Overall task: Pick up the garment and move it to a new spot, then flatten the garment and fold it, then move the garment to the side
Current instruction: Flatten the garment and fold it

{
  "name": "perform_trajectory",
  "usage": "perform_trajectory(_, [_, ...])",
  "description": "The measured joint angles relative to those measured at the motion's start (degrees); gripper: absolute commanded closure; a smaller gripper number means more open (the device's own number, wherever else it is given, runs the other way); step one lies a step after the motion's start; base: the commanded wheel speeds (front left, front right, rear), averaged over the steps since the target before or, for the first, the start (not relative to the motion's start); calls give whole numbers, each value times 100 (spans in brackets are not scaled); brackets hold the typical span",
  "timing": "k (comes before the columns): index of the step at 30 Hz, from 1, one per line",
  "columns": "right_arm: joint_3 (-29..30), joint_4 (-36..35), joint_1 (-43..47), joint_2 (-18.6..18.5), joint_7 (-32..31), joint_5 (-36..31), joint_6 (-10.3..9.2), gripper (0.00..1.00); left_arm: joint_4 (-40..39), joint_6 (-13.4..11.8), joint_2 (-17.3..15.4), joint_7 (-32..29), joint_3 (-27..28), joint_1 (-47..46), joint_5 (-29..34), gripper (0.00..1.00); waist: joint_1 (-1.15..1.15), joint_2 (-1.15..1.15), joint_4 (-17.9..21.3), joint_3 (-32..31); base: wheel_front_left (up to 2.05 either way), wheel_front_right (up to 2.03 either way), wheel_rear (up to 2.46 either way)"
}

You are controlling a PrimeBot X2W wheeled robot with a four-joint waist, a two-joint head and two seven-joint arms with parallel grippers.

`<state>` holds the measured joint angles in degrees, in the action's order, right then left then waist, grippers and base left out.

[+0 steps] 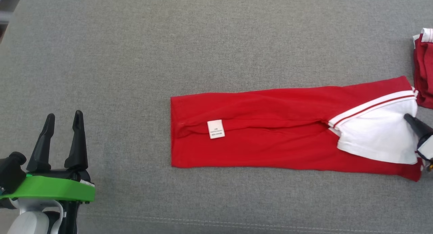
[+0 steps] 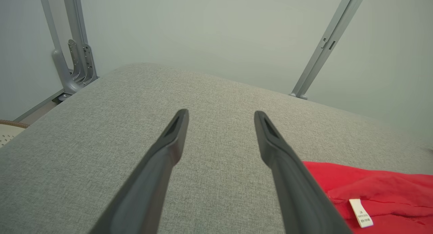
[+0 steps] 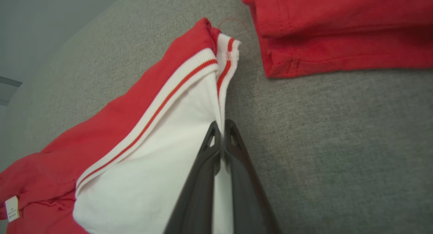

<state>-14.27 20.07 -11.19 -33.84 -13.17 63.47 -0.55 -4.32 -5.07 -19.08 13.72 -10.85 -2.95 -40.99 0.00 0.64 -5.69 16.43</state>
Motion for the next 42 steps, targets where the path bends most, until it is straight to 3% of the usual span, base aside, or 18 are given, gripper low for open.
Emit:
perform_trajectory(7, [652,98,198,-724,-49,208,-107,100,-3,-1,20,3,-8,1,0,0,0,0,74,-42,0,0,0])
perform_trajectory(10, [791,-179,228,-758,-164,527,22,100,0,-1,23,3,-10,1,0,0,0,0,80,-73,0,0,0])
perform_trajectory(15, [534,-1145,224,-413,-623,1077,502,100,2,1,27,4,-64,2,0,0,0,0,112,-93,0,0,0])
perform_trajectory(22, [-97,-2376,-68,84,-905,1169,559,100,174,38,18,-40,-233,-7,45,0,0,0,134,-85,0,0,0])
perform_trajectory(27, [-770,-2599,-90,497,-1014,847,528,100,212,114,21,-115,-392,-116,67,0,0,0,108,-54,0,0,0])
perform_trajectory(37, [-1418,-2492,-283,1379,-684,27,91,100,385,163,16,-216,-428,-198,93,0,0,0,43,70,0,0,0])
perform_trajectory(42, [-1704,-2290,-388,1645,-545,-338,-24,100,427,258,19,-265,-513,-213,93,0,0,0,59,101,0,0,0])
